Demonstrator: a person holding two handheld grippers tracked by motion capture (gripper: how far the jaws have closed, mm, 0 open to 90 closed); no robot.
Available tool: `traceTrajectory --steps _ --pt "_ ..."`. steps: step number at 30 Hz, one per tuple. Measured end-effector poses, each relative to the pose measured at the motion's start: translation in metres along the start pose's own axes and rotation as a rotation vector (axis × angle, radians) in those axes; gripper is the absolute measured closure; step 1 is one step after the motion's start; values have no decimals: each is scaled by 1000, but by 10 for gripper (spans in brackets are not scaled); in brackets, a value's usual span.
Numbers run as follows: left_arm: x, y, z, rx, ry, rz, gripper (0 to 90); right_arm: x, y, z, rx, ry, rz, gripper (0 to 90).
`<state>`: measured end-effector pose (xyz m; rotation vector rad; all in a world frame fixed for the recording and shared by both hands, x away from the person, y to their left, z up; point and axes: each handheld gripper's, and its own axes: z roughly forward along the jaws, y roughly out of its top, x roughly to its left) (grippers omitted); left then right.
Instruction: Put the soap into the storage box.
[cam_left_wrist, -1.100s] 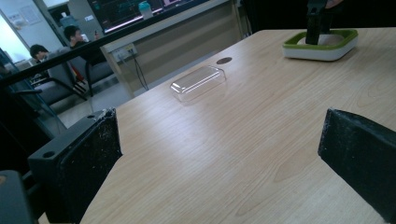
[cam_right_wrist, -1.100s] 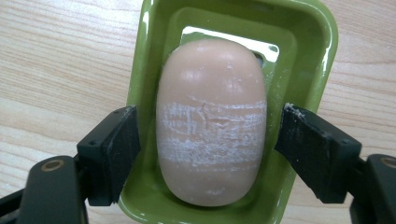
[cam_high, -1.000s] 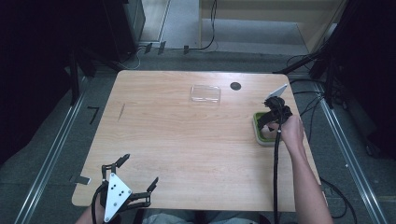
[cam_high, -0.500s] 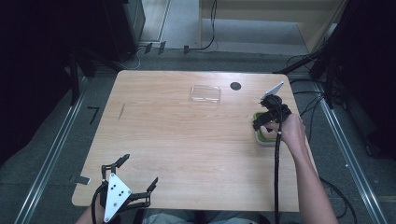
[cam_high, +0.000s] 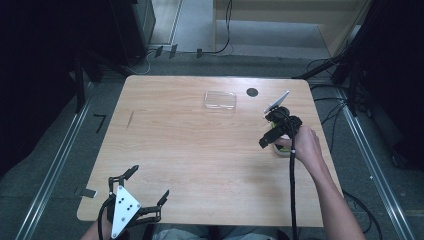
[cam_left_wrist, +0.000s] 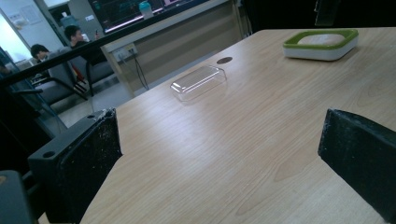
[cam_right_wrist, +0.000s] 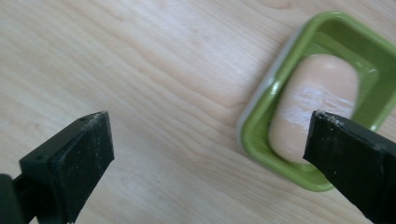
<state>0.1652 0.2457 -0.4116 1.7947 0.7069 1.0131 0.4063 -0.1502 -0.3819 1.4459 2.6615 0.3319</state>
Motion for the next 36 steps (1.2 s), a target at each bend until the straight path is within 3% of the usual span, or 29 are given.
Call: traceTrajectory --steps 6,17,29,36 --pt "0 0 0 0 0 0 0 28 -5 4 26 6 -83 9" --pt "0 0 0 -1 1 -1 0 64 -14 21 84 16 -180 12" --pt "0 0 0 0 -2 3 0 92 -38 46 128 36 -253 18" --pt "0 0 0 -2 -3 4 0 100 -49 57 143 45 -280 27"
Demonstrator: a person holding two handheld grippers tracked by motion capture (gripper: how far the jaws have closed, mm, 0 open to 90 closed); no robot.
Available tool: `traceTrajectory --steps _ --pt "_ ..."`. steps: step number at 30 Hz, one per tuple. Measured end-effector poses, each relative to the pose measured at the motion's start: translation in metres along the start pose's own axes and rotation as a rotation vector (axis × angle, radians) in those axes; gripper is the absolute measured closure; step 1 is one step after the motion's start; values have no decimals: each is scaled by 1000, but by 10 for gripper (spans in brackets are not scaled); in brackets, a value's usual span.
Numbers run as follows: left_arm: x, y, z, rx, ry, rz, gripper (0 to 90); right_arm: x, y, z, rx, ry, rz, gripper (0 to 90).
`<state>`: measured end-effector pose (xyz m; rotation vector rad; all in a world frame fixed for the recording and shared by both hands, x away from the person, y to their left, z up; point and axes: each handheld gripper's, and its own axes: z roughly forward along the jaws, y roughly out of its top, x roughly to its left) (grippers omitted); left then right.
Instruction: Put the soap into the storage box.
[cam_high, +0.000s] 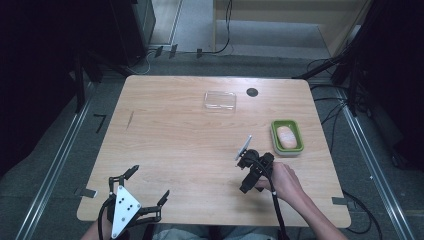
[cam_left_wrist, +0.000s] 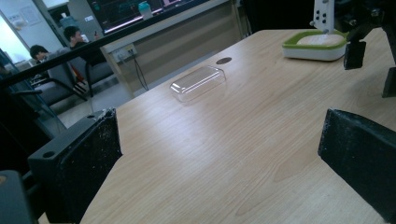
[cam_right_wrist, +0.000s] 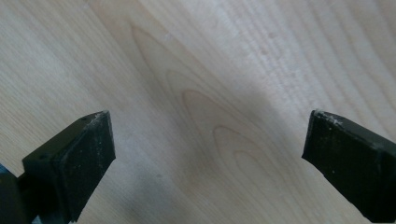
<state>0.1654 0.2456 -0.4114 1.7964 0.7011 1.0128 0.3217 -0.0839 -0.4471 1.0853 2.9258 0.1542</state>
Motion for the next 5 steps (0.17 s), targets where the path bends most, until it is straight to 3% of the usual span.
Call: traceTrajectory --steps 5 --pt "0 0 0 -4 -1 1 0 2 -3 3 -6 1 1 57"
